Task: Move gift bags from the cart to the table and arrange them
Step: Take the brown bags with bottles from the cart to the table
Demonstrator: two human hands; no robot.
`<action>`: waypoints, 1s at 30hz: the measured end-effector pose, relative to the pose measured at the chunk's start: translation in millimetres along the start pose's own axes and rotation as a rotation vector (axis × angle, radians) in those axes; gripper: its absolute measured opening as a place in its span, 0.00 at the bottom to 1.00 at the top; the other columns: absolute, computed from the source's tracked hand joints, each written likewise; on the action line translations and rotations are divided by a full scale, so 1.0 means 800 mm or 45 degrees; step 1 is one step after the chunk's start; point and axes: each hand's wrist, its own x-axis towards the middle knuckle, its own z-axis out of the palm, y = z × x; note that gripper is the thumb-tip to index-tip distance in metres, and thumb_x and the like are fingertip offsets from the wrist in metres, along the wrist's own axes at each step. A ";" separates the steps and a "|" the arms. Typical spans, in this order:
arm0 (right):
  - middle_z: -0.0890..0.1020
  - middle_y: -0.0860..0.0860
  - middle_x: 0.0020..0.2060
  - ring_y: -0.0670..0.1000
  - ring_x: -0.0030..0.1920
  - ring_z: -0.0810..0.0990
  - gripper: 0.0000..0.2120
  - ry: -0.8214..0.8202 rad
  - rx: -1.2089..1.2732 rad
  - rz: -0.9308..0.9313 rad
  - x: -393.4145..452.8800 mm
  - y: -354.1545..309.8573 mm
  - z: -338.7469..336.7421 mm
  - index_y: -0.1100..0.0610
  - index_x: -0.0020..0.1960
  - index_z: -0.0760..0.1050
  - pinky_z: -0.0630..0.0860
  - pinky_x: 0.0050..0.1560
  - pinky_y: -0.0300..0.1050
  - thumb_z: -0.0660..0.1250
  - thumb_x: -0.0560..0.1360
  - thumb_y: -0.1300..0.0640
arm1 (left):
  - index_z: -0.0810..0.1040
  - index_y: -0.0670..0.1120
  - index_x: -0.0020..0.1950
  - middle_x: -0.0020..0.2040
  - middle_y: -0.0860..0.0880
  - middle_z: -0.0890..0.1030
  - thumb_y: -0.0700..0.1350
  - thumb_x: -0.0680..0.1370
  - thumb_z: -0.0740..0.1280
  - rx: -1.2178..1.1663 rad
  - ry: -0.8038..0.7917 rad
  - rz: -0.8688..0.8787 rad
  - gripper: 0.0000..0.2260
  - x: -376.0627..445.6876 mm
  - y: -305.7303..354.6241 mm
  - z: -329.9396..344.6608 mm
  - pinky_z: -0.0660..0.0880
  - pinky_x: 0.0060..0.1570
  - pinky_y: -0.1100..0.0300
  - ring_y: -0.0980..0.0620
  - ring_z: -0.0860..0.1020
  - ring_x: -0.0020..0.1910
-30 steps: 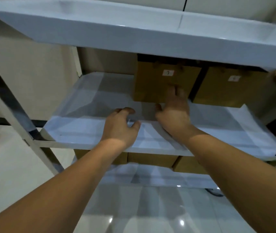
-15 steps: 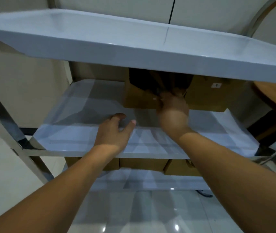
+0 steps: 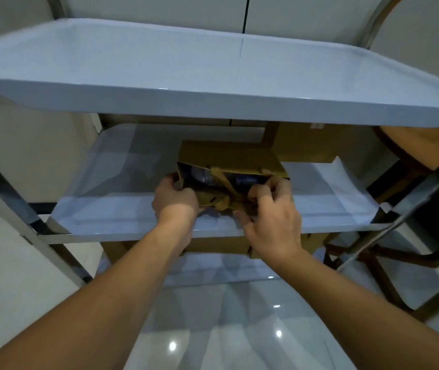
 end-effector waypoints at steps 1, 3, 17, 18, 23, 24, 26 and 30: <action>0.71 0.54 0.61 0.55 0.55 0.75 0.25 -0.032 -0.017 0.028 0.000 0.000 -0.004 0.53 0.63 0.72 0.78 0.48 0.51 0.77 0.71 0.48 | 0.78 0.60 0.50 0.51 0.51 0.82 0.36 0.77 0.64 0.056 0.001 0.007 0.16 0.000 -0.003 -0.002 0.84 0.45 0.45 0.44 0.82 0.50; 0.71 0.56 0.63 0.58 0.59 0.72 0.34 -0.096 -0.095 0.025 0.002 -0.004 -0.010 0.55 0.68 0.69 0.77 0.55 0.53 0.80 0.68 0.47 | 0.77 0.61 0.48 0.51 0.53 0.82 0.37 0.74 0.66 0.142 0.020 0.002 0.16 -0.005 -0.006 -0.006 0.83 0.50 0.44 0.43 0.82 0.53; 0.84 0.47 0.46 0.51 0.49 0.80 0.08 -1.166 0.327 0.101 0.003 -0.080 -0.130 0.49 0.50 0.86 0.78 0.53 0.50 0.76 0.73 0.48 | 0.77 0.54 0.56 0.55 0.47 0.81 0.31 0.79 0.61 0.365 0.102 -0.413 0.18 -0.143 0.090 -0.074 0.85 0.42 0.46 0.44 0.83 0.51; 0.83 0.48 0.46 0.52 0.49 0.79 0.07 -1.151 0.351 0.114 0.001 -0.082 -0.141 0.51 0.49 0.86 0.78 0.53 0.51 0.75 0.74 0.49 | 0.78 0.53 0.55 0.55 0.46 0.81 0.32 0.80 0.61 0.366 0.121 -0.462 0.17 -0.150 0.101 -0.076 0.85 0.40 0.48 0.43 0.83 0.50; 0.73 0.50 0.51 0.51 0.54 0.73 0.12 -0.986 0.343 0.115 0.001 -0.098 -0.208 0.59 0.48 0.84 0.72 0.55 0.45 0.70 0.78 0.50 | 0.79 0.43 0.58 0.54 0.41 0.82 0.35 0.82 0.63 0.228 0.294 -0.796 0.08 -0.183 0.135 -0.073 0.82 0.31 0.56 0.45 0.84 0.41; 0.71 0.49 0.52 0.51 0.55 0.70 0.13 -0.982 0.303 0.095 0.006 -0.103 -0.223 0.58 0.47 0.83 0.70 0.55 0.44 0.69 0.79 0.48 | 0.79 0.43 0.58 0.53 0.42 0.83 0.36 0.82 0.64 0.224 0.318 -0.861 0.07 -0.190 0.143 -0.074 0.82 0.31 0.58 0.46 0.85 0.37; 0.70 0.50 0.53 0.52 0.57 0.67 0.15 -0.953 0.280 0.064 0.016 -0.115 -0.251 0.57 0.43 0.81 0.69 0.56 0.45 0.67 0.79 0.46 | 0.79 0.43 0.59 0.52 0.42 0.84 0.37 0.81 0.68 0.230 0.314 -0.969 0.08 -0.203 0.160 -0.076 0.81 0.29 0.60 0.47 0.85 0.37; 0.73 0.50 0.49 0.54 0.58 0.69 0.20 -1.010 0.324 0.073 0.039 -0.132 -0.293 0.56 0.38 0.81 0.70 0.60 0.50 0.66 0.79 0.43 | 0.79 0.38 0.59 0.52 0.39 0.84 0.33 0.77 0.69 0.458 0.223 -1.063 0.11 -0.233 0.202 -0.082 0.82 0.31 0.58 0.45 0.84 0.37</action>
